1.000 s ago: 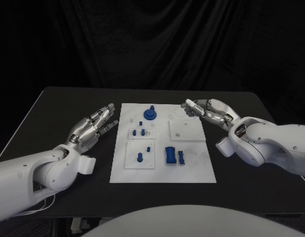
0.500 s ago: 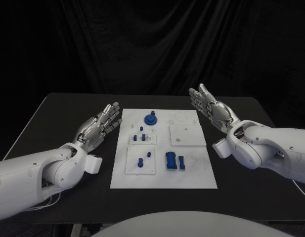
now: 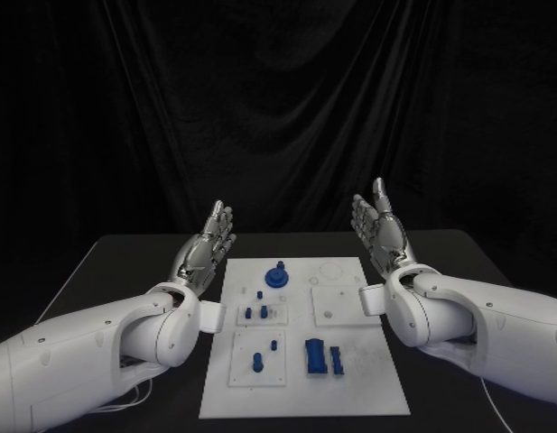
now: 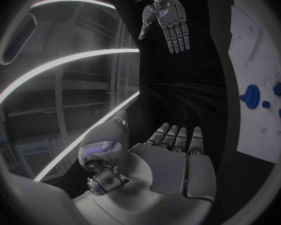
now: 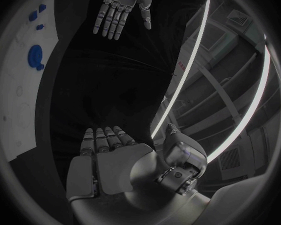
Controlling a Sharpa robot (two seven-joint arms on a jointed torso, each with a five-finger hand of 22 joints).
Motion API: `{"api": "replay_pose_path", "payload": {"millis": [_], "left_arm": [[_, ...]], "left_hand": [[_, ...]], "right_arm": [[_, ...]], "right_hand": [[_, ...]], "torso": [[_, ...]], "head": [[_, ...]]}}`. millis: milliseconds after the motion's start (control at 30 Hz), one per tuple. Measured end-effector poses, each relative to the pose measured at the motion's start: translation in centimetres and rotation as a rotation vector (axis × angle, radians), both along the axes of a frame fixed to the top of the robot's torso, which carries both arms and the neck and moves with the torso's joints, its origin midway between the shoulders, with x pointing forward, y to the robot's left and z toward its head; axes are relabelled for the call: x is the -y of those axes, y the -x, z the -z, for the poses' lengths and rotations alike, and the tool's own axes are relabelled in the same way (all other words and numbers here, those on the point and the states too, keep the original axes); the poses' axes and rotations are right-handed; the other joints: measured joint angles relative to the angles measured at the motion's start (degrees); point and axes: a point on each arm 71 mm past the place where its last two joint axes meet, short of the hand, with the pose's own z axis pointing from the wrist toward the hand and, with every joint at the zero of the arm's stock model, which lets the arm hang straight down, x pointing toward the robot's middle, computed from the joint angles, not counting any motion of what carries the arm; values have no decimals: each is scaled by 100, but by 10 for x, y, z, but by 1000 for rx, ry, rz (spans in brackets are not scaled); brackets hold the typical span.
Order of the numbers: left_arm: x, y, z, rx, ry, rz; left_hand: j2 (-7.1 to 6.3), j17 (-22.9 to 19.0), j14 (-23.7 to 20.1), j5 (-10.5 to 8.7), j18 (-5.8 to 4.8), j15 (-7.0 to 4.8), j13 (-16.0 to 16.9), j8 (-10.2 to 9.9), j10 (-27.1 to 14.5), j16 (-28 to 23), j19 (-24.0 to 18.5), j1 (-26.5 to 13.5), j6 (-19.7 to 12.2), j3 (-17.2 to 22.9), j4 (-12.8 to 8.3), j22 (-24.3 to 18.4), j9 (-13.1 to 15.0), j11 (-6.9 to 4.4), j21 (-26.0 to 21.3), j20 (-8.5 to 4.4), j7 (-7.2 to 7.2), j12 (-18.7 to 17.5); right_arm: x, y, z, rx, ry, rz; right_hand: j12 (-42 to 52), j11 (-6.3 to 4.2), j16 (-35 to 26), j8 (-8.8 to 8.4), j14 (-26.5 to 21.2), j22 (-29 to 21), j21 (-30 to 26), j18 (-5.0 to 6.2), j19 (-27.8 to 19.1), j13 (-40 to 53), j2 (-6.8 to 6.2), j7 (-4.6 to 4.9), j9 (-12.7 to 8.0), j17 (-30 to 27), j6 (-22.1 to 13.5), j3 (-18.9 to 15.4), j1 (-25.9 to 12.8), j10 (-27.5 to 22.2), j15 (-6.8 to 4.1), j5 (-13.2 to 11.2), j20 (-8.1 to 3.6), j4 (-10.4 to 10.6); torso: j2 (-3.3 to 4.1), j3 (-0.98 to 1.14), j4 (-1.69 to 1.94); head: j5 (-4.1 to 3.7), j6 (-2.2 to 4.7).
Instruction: Assemble the parts on the task board
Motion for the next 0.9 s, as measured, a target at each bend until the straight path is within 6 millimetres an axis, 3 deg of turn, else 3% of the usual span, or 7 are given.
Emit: {"api": "replay_pose_path", "payload": {"millis": [33,133,267,333,367,533,900], "left_arm": [[2,-2,-2,0,-6,-19],[6,-5,-7,-5,-26,-77],[8,-8,-10,-15,-49,-138],[7,-9,-11,-21,-59,-162],[7,-9,-10,-24,-64,-170],[5,-9,-9,-38,-79,-199],[3,-9,-8,-49,-91,-221]], "left_hand": [[-39,0,0,-32,-85,0,-1,0,-1,0,3,-112,-68,58,-34,-2,-1,-1,0,-29,-2,-65],[-225,0,0,-116,-172,0,-3,0,-1,-21,1,-416,-224,226,-128,-5,-2,-1,0,-191,2,-233],[-381,1,-1,-224,-173,-1,-4,0,-1,-21,0,-764,-330,364,-351,-5,-3,-1,0,-393,3,-376],[-429,1,-21,-349,-187,-20,-4,0,-1,-21,-8,-919,-365,411,-429,-5,-3,-1,0,-443,3,-404],[-456,1,-21,-424,-264,-20,-4,0,-1,-21,5,-1008,-365,436,-456,-5,-3,-1,0,-457,3,-430],[-512,2,-21,-613,-264,-20,-4,0,-1,-21,13,-1328,-405,474,-538,-5,-3,-1,0,-524,2,-477],[-554,3,-20,-740,-262,-20,-2,0,-1,-21,-7,-2007,-445,514,-609,-4,-2,0,1,-586,2,-511]], "right_arm": [[0,-1,0,-4,-7,15],[1,-2,1,-15,-21,52],[3,-2,2,-22,-27,81],[4,-2,2,-24,-29,90],[4,-2,2,-24,-30,93],[5,-2,2,-27,-33,106],[6,-2,2,-29,-35,117]], "right_hand": [[0,0,0,0,0,0,0,0,0,0,0,0,0,0,0,0,0,0,0,0,0,0],[0,0,0,0,0,0,0,0,0,0,0,0,1,0,0,0,0,0,0,0,0,0],[0,0,0,0,0,0,0,0,0,0,0,0,1,0,0,0,0,0,0,0,0,0],[0,0,0,0,0,0,0,0,0,1,0,0,1,1,0,0,0,0,0,0,0,0],[1,0,0,0,0,0,0,0,0,0,0,0,1,1,0,0,0,0,0,0,0,0],[1,0,0,0,0,0,0,1,0,1,0,0,2,1,0,0,1,0,0,0,0,0],[1,0,0,0,0,0,0,1,0,1,0,0,4,1,0,0,1,0,0,1,1,0]], "torso": [[-5,18,-12],[-15,60,-36],[-24,89,-54],[-26,96,-58],[-26,98,-60],[-29,104,-64],[-29,107,-66]], "head": [[9,69],[20,183],[29,252],[30,261],[30,263],[30,268],[30,268]]}}
